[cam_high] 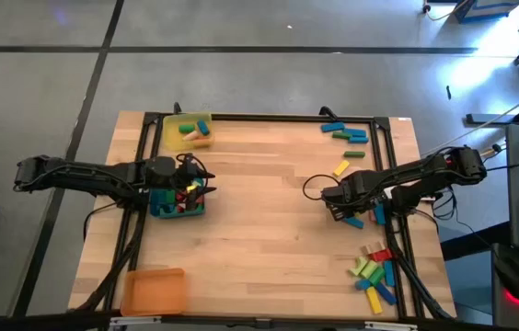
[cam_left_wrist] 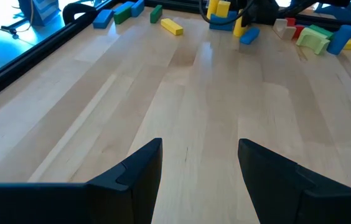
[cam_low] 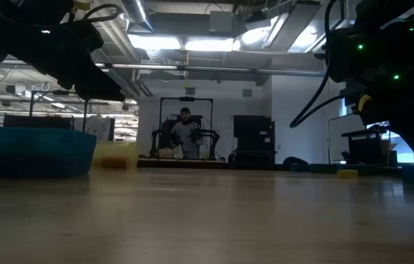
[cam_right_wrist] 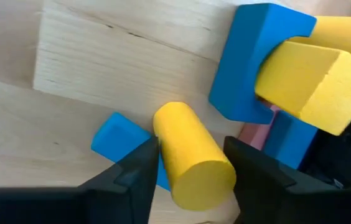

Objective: Sort blocks by size
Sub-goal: Put the yellow cylindrical block into the yellow bin, then put the light green arch block into the blue bin

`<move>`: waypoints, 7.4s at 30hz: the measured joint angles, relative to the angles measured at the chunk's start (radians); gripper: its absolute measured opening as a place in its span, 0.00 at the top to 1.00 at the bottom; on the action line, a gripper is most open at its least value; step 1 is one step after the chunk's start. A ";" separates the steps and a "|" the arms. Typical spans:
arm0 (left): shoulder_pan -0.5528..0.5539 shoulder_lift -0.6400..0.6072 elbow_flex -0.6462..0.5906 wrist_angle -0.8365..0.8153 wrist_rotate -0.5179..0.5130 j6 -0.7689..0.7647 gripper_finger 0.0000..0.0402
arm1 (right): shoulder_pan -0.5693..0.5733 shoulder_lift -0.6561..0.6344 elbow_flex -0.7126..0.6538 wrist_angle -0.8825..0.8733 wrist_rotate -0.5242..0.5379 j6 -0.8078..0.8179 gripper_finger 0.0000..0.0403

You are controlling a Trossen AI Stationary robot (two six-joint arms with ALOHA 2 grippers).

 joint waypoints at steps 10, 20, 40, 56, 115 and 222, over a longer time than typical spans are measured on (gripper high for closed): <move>0.000 0.000 0.000 0.001 0.000 -0.002 0.51 | 0.000 0.000 0.002 -0.001 0.003 -0.052 0.67; 0.000 0.000 0.000 0.005 0.000 -0.012 0.51 | 0.000 0.000 0.202 0.009 0.147 -0.167 0.66; 0.003 -0.138 0.124 -0.011 0.000 0.040 0.51 | -0.187 0.164 0.269 1.001 0.331 -0.917 0.64; 0.005 -0.224 0.159 0.009 -0.123 0.063 0.51 | -0.338 0.622 0.622 1.418 0.144 -1.200 0.65; 0.068 -0.199 0.159 -0.146 -0.127 0.018 0.51 | -0.389 0.779 1.446 0.361 0.077 -1.383 0.42; -0.043 -0.153 0.016 -0.077 -0.128 -0.162 0.51 | 0.517 0.435 0.636 0.031 0.254 -0.487 0.87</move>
